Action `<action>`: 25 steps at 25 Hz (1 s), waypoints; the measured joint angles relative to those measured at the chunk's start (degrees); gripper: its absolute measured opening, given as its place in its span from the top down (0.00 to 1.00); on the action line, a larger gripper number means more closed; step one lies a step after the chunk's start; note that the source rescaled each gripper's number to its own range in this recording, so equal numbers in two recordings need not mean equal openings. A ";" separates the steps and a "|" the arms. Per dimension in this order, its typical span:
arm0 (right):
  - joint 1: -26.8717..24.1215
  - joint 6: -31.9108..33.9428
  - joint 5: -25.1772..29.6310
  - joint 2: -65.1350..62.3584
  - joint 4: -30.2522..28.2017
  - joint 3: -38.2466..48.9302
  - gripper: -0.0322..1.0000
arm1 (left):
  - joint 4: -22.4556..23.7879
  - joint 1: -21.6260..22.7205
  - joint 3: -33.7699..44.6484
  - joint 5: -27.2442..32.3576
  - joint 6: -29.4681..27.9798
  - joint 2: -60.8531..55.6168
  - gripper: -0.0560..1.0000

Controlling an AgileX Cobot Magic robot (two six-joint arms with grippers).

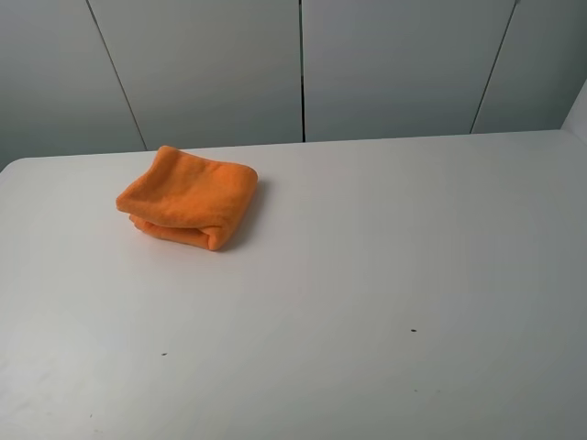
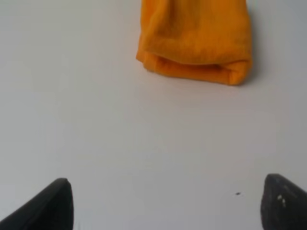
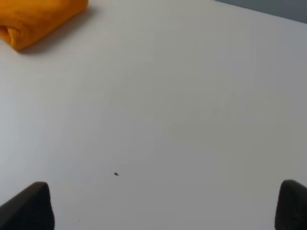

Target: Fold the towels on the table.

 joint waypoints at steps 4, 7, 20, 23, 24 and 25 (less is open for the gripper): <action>0.00 -3.52 0.12 -6.52 3.49 3.24 0.00 | 0.80 0.00 0.62 2.28 0.34 -5.06 0.00; 0.00 -4.31 0.00 -9.74 4.37 3.33 0.00 | 1.37 0.00 1.19 2.65 0.44 -8.76 0.00; -0.09 -2.58 -0.12 -11.26 4.26 3.33 0.00 | 1.83 0.00 1.19 2.74 0.57 -12.77 0.00; -2.43 -2.23 -0.12 -11.26 4.38 3.33 0.00 | 1.83 0.00 1.19 2.74 0.57 -12.77 0.00; -3.81 -2.23 -0.12 -11.26 4.38 3.33 0.00 | 1.89 0.00 1.19 2.74 0.57 -12.77 0.00; -5.94 -2.23 -0.12 -11.26 4.38 3.33 0.00 | 1.89 0.00 1.19 2.74 0.57 -12.77 0.00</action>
